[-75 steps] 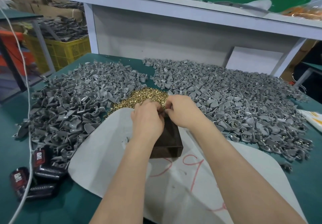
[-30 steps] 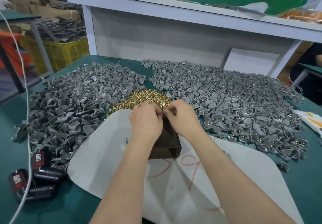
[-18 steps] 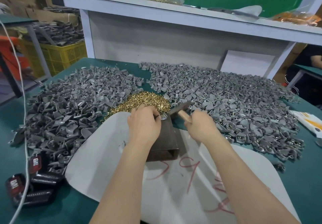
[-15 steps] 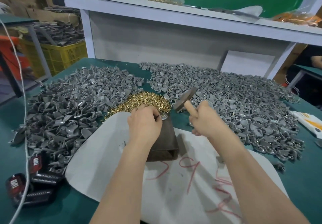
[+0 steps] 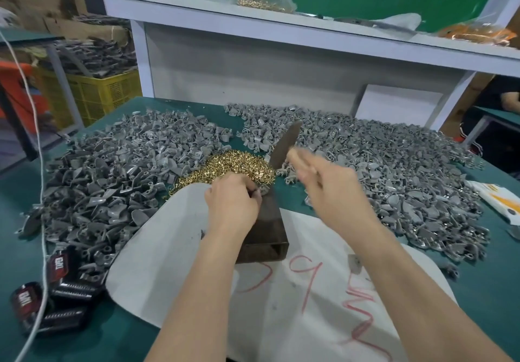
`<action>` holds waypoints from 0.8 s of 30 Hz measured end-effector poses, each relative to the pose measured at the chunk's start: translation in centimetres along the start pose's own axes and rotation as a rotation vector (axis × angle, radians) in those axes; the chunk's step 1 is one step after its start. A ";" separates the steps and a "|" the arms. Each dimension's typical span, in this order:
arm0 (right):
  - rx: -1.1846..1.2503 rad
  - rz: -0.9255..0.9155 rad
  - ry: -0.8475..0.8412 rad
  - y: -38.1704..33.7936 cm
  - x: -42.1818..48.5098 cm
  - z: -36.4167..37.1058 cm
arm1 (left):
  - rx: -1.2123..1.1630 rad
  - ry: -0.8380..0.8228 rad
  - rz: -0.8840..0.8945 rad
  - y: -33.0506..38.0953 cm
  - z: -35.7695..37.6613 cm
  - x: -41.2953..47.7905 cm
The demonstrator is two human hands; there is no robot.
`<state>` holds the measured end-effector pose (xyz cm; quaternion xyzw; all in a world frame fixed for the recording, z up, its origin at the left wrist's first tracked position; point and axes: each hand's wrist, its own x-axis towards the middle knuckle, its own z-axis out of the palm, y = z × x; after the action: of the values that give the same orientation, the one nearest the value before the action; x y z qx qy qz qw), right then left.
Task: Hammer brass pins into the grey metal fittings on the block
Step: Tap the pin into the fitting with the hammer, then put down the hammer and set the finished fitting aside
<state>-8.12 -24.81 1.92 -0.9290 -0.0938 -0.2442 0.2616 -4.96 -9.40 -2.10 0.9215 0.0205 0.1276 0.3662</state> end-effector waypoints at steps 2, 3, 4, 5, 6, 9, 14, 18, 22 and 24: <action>-0.016 -0.043 0.113 0.1 0.4 -0.4 | -0.001 0.003 0.005 0.0 0.2 0.1; -0.119 -0.087 0.037 0.0 0.2 0.0 | -0.005 -0.006 0.005 0.0 0.2 0.1; -0.207 -0.128 -0.076 -0.2 -0.2 0.8 | -0.007 -0.015 0.010 0.0 0.2 0.1; -0.229 -0.112 -0.177 -0.4 -0.6 1.4 | -0.004 -0.024 0.019 0.0 0.1 0.1; -0.199 -0.087 -0.214 -0.5 -0.5 1.4 | 0.005 -0.028 0.026 0.0 0.1 0.0; -0.067 -0.020 0.009 -0.5 0.8 0.3 | 0.011 -0.017 0.018 0.0 0.2 0.1; -0.178 -0.108 -0.175 -0.5 -0.6 1.5 | 0.003 -0.005 0.018 -0.1 0.2 0.1; -0.048 -0.032 -0.010 -0.3 0.8 0.2 | -0.006 0.001 0.017 -0.2 0.3 0.2; -0.153 -0.098 -0.095 -0.6 -0.2 1.3 | 0.024 0.013 0.019 -0.2 0.4 0.2; -0.132 -0.052 -0.221 0.0 -0.3 1.5 | 0.037 0.015 0.033 -0.2 0.4 0.1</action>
<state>-7.74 -24.01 0.62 -0.9627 -0.1297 -0.1527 0.1817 -4.73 -9.45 -2.49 0.9274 0.0106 0.1402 0.3468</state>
